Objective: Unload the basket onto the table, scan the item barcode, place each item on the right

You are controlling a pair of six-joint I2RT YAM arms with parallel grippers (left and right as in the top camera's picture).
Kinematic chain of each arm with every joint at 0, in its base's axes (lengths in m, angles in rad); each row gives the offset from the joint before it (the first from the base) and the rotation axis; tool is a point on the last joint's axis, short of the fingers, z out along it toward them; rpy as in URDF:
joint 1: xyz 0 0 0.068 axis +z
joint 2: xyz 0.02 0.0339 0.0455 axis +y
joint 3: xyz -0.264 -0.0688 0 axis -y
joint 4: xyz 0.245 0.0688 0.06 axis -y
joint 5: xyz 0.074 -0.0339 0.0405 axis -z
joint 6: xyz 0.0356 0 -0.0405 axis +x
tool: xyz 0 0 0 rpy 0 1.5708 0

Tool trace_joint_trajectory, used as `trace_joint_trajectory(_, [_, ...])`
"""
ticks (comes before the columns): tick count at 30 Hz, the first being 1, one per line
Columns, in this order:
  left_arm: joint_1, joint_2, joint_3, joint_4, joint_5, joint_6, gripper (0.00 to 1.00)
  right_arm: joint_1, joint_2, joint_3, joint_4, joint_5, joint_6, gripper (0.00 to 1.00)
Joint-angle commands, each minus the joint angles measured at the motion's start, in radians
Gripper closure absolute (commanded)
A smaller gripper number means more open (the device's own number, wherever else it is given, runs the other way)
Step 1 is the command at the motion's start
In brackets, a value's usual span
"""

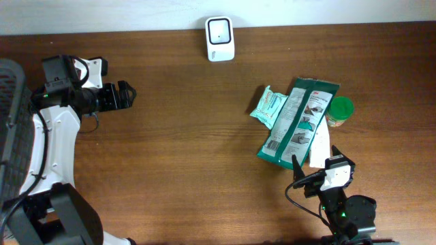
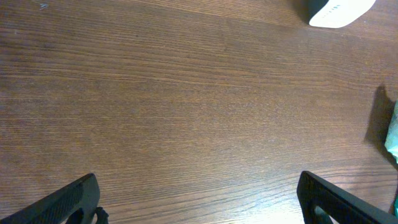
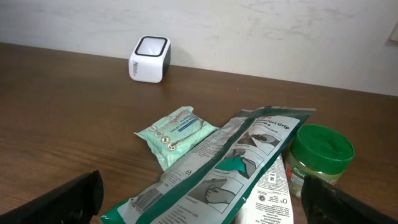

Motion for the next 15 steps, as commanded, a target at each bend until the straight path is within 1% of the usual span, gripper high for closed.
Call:
trace_joint_trajectory(1, [0.003,-0.019,0.006,0.002,0.004,0.004,0.01,-0.004,-0.011,-0.01,0.003,-0.009,-0.003,0.02])
trace_joint_trajectory(12, [0.003,-0.019,0.006,0.002,0.004,0.004,0.01,-0.004,-0.011,-0.01,0.003,-0.009,-0.003,0.02])
trace_joint_trajectory(15, [0.0,-0.067,0.005,-0.008,0.004,0.004,0.01,-0.004,-0.011,-0.01,0.003,-0.009,-0.003,0.02])
